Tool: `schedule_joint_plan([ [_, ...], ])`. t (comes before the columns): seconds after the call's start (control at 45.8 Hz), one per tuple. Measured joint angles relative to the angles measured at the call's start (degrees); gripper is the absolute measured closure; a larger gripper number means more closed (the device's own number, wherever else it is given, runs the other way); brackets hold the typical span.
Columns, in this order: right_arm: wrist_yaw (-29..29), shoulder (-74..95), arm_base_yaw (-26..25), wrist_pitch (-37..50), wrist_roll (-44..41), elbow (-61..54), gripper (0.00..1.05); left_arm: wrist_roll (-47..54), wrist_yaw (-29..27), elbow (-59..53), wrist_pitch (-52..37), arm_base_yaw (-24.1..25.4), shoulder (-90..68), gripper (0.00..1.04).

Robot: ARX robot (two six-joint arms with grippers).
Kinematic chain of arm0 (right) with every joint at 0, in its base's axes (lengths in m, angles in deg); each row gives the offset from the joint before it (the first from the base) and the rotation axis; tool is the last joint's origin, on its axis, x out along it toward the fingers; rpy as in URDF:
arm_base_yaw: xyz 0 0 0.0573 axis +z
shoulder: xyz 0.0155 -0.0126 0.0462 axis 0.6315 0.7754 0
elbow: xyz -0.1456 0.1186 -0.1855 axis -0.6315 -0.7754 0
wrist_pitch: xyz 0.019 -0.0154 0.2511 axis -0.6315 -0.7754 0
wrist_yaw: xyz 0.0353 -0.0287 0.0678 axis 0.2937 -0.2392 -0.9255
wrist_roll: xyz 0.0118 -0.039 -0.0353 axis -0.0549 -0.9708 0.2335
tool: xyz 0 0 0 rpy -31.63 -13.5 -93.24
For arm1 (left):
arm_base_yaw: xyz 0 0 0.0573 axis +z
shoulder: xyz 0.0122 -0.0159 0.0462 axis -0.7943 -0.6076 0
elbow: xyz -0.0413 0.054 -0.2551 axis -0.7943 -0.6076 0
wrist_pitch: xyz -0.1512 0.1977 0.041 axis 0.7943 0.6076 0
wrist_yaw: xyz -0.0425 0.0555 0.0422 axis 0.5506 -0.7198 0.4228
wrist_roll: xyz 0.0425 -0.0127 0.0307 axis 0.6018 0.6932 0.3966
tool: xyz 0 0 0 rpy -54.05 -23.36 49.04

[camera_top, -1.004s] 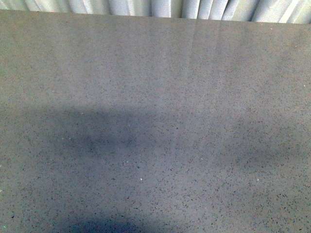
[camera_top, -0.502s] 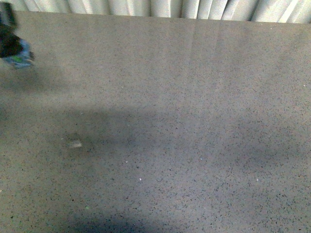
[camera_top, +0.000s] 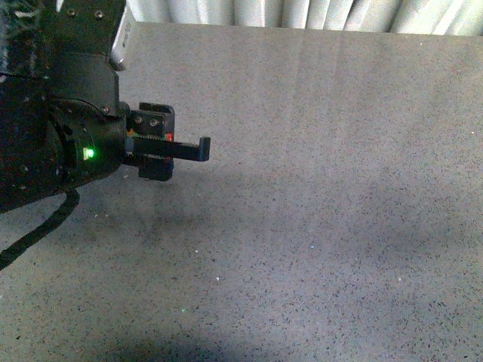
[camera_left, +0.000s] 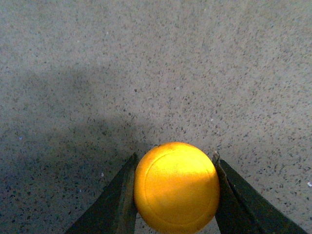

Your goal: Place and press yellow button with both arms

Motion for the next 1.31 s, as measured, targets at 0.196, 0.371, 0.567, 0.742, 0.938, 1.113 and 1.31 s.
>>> schedule_joint_plan([
  [0.196,0.0,0.0,0.0,0.0,0.0,0.0,0.09,-0.66,-1.25,0.37,-1.29,-0.48,-3.96,0.7],
  [0.371,0.0,0.0,0.0,0.0,0.0,0.0,0.09,-1.25,-1.68,0.59,-1.79,-1.25,-4.5,0.7],
  [0.567,0.0,0.0,0.0,0.0,0.0,0.0,0.09,-1.95,-2.75,-0.24,-0.57,-1.75,-3.39,0.36],
  [0.742,0.0,0.0,0.0,0.0,0.0,0.0,0.09,-3.61,-2.38,-3.32,3.32,0.04,7.65,0.07],
  [0.938,0.0,0.0,0.0,0.0,0.0,0.0,0.09,-4.0,4.55,-6.47,10.49,7.3,27.47,0.09],
  [1.113,0.0,0.0,0.0,0.0,0.02,0.0,0.09,-1.7,5.66,-9.29,11.23,15.15,39.65,0.15],
  [1.31,-4.7,13.81,-0.57,-19.91,7.96,9.42,0.09,7.37,2.12,-20.15,0.7,19.93,53.37,0.55],
])
